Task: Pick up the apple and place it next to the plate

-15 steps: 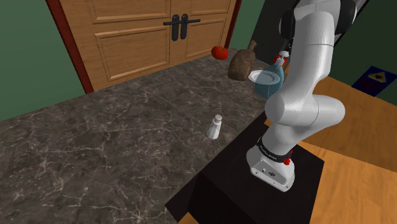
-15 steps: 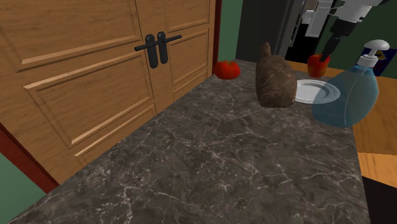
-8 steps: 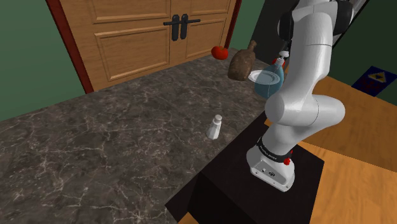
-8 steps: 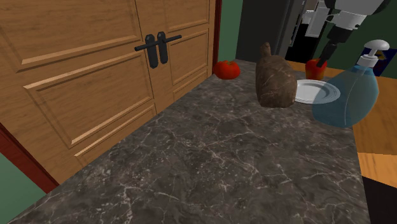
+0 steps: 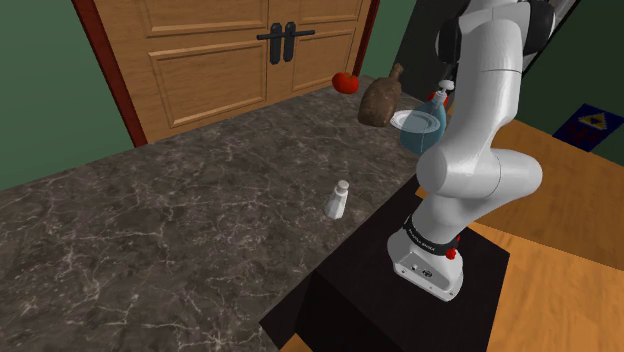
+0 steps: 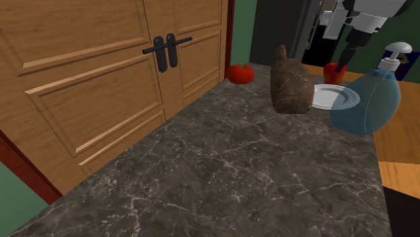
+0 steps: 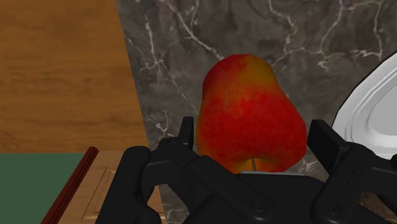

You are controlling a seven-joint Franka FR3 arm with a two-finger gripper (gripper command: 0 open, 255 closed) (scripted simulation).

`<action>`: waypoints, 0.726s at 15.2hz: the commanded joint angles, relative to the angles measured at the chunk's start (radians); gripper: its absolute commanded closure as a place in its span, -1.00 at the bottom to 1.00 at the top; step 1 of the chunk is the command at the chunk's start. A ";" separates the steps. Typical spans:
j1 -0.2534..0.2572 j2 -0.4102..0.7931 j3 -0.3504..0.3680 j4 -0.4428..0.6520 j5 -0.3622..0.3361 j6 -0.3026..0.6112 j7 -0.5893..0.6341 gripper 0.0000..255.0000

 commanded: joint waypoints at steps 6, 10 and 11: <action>-0.008 -0.017 -0.011 0.033 -0.018 -0.050 0.012 -1.00; -0.015 -0.035 -0.021 0.064 -0.033 -0.095 0.022 -1.00; -0.015 -0.035 -0.021 0.064 -0.033 -0.095 0.022 -1.00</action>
